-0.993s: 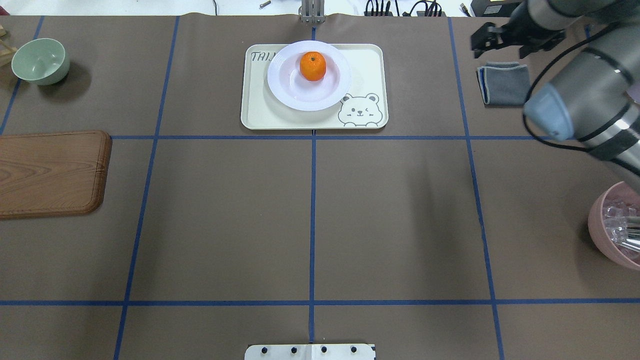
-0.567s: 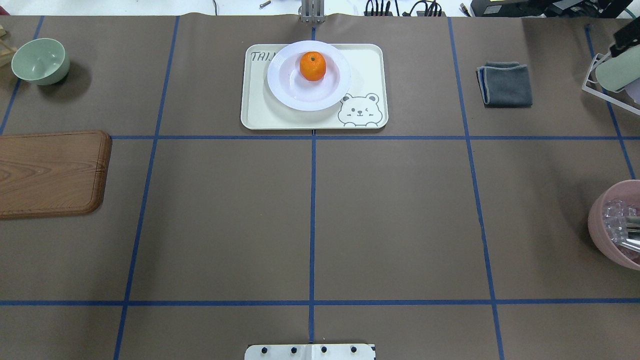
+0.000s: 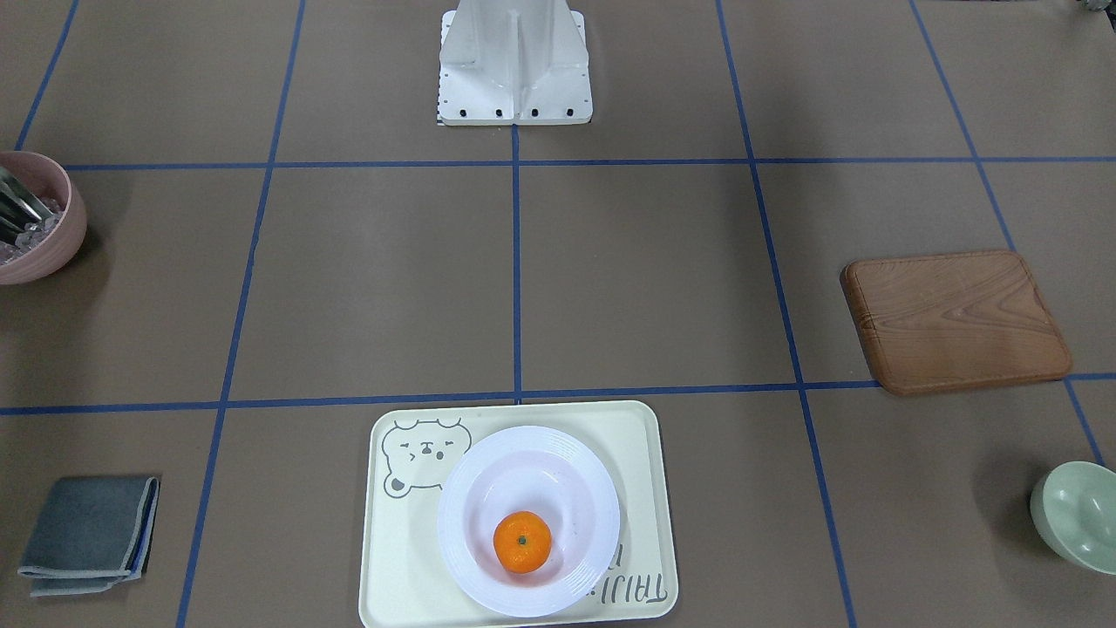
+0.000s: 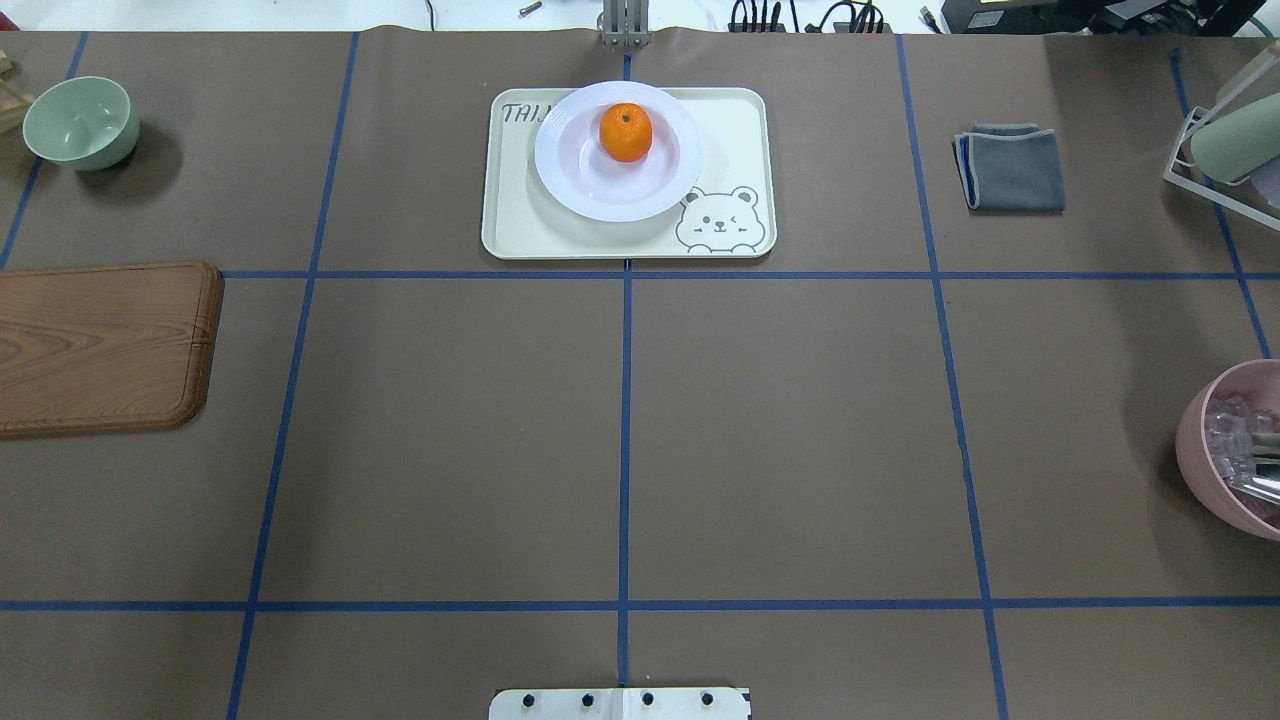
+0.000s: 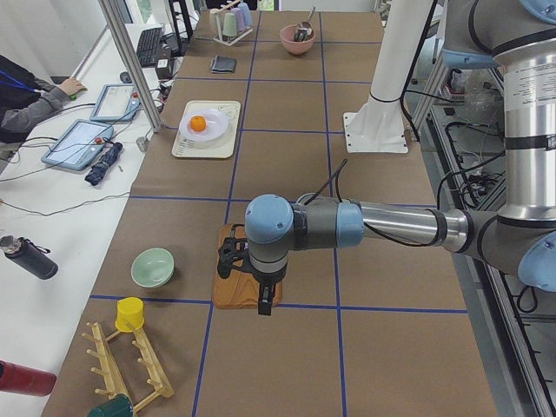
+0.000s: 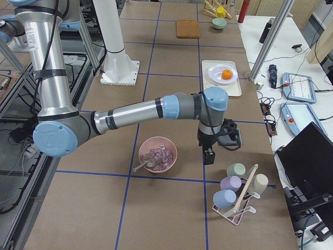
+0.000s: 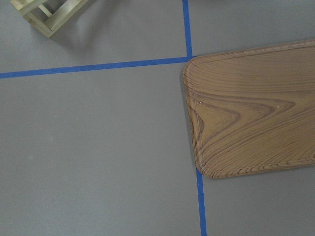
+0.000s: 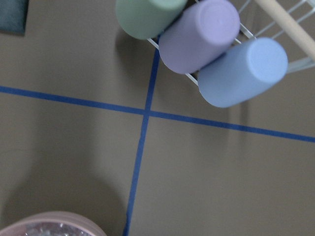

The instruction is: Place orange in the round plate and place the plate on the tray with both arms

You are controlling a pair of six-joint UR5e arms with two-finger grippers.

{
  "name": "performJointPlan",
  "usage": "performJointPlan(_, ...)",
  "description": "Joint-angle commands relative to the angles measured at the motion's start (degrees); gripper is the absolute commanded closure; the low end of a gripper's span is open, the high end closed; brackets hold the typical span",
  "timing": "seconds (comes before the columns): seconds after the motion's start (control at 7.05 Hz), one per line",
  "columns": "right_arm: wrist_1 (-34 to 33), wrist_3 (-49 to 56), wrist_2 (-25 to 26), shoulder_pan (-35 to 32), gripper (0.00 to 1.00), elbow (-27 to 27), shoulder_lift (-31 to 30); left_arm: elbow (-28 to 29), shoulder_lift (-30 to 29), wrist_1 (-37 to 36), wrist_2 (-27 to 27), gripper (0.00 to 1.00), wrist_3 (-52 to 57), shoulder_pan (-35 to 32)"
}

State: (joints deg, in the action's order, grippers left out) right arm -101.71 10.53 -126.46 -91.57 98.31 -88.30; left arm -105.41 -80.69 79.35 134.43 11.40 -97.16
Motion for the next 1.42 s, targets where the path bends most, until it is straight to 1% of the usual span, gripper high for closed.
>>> performJointPlan(0.0,10.51,0.37,-0.36,-0.63,0.0,-0.05,-9.75,0.38,0.1,0.1,-0.56,0.01,-0.06,0.04)
performJointPlan(0.14,11.88,0.37,-4.02,-1.24,0.0,-0.05,-10.83,0.55,0.1,0.19,-0.57,0.01,-0.06,-0.04)
performJointPlan(0.43,11.54,0.19,-4.93,-1.68,0.0,1.0,-10.14,0.47,0.19,0.19,-0.57,0.01,0.03,-0.04)
performJointPlan(0.57,8.84,-0.51,-5.02,-1.68,0.0,2.4,-9.0,0.55,0.27,0.1,-0.57,0.01,0.03,-0.04)
performJointPlan(0.85,-0.9,-0.51,-4.93,-1.68,0.0,6.18,-6.36,0.55,1.5,0.45,-0.48,0.01,0.03,-0.04)
performJointPlan(1.28,0.19,0.28,-4.67,-1.59,0.0,5.66,-7.06,0.47,1.77,0.45,-0.48,0.01,0.03,-0.04)
